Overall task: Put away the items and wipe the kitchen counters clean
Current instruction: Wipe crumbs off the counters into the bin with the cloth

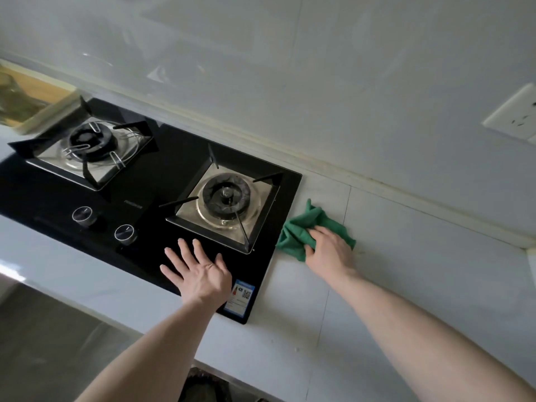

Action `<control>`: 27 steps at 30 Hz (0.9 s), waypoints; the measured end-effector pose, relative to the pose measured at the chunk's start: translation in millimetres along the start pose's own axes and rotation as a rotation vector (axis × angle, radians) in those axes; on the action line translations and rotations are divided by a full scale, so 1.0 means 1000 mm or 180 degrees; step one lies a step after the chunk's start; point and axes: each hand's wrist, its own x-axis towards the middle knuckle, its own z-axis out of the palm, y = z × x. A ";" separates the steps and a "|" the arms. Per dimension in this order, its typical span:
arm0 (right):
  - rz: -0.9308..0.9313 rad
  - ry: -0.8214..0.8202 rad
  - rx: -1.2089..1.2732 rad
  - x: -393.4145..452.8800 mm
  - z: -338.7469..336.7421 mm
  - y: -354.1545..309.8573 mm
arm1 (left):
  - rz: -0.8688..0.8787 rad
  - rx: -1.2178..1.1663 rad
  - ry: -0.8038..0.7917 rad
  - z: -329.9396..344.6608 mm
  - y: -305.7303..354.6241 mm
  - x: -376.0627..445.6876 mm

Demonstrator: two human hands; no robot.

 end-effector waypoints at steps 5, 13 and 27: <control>0.0225 0.0192 0.0238 0.029 -0.029 -0.009 | 0.0035 0.0250 -0.0795 -0.014 -0.005 0.008; 0.0075 0.0481 0.0392 0.107 -0.051 -0.044 | -0.0126 0.0753 -0.1571 -0.040 0.010 0.008; -0.0241 0.0286 0.0134 0.054 0.000 -0.005 | -0.0546 0.1005 -0.1881 -0.052 0.033 0.012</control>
